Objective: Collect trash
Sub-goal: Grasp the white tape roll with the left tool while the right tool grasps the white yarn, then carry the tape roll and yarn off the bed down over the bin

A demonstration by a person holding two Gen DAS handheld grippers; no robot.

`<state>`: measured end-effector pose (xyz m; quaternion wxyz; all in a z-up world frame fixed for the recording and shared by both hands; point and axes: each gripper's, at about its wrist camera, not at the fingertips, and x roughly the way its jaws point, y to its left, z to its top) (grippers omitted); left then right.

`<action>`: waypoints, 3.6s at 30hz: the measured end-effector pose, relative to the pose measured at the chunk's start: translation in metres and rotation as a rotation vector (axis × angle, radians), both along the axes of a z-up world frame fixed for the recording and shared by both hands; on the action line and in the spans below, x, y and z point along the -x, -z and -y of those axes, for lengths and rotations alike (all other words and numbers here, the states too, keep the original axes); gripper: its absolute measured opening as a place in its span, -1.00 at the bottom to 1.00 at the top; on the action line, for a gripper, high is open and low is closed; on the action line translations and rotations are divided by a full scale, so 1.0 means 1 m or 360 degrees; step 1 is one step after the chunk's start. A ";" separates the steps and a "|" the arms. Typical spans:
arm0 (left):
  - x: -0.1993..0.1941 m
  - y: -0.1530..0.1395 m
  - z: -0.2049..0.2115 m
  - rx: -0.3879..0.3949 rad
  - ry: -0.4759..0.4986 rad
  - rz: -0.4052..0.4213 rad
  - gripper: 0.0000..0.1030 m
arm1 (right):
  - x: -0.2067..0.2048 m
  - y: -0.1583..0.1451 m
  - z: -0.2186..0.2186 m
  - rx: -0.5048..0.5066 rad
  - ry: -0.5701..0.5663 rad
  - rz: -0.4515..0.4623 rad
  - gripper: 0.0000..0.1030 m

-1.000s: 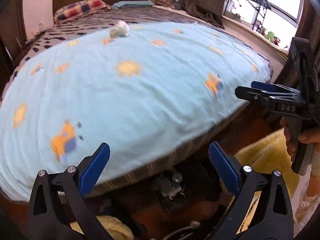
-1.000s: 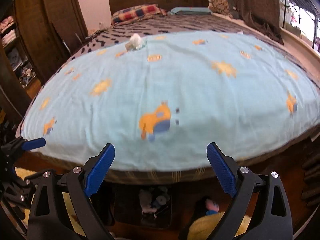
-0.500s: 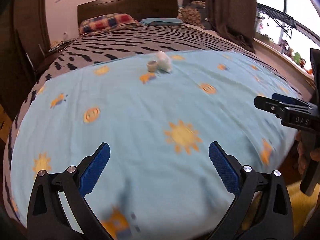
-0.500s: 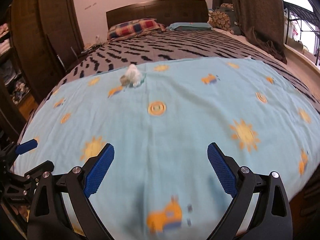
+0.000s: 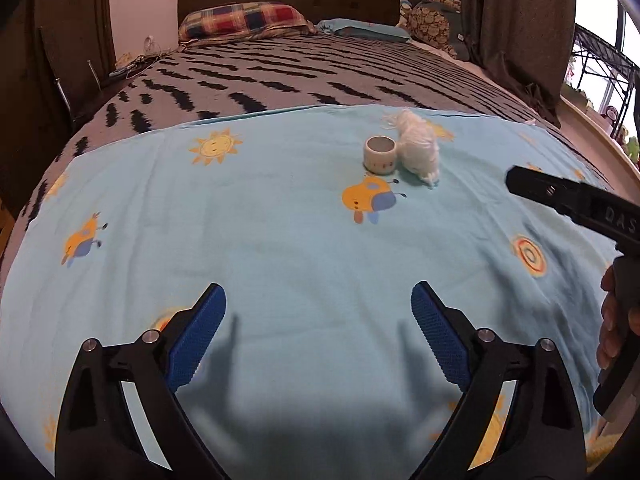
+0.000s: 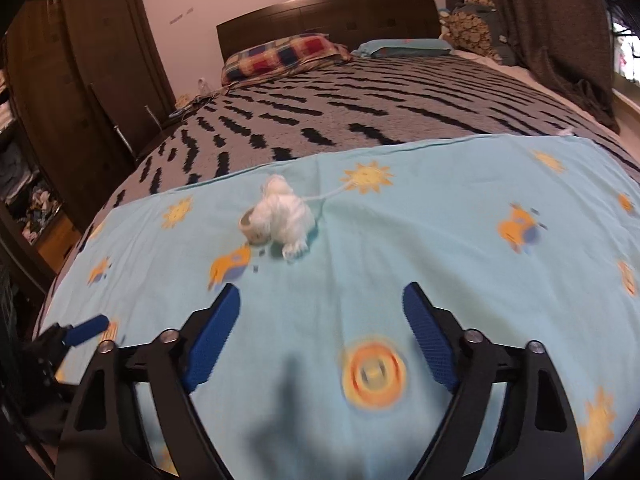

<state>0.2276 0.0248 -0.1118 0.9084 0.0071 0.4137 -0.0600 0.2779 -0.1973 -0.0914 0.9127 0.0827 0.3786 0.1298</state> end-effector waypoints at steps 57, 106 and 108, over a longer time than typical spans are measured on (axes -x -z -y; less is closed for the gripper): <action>-0.006 -0.023 0.070 0.0073 0.0285 -0.0009 -0.39 | 0.047 -0.034 0.055 0.0268 -0.0017 0.0106 -0.12; 0.339 0.105 0.099 0.0101 0.0416 -0.0496 -0.39 | 0.372 0.118 0.053 0.0125 -0.0147 -0.0582 -0.12; 0.333 0.111 0.097 0.0109 0.0407 -0.0527 -0.39 | 0.368 0.129 0.049 0.0124 -0.0157 -0.0636 -0.12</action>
